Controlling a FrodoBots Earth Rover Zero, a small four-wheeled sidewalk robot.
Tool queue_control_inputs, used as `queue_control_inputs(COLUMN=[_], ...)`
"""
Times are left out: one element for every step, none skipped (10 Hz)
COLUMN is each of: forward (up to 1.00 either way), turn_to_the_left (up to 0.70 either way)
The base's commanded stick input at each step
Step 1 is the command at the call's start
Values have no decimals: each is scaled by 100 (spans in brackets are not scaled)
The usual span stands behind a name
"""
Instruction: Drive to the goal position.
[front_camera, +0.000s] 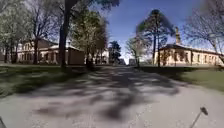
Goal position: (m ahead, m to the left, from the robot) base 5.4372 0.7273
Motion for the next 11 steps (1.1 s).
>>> queue_control_inputs(forward=[100, 100, 100, 100, 100, 100, 100, 100, 100, 100, 100], turn_to_the_left=[0, -5, -12, -20, -7, 0, 0, 0, 0, 0, 0])
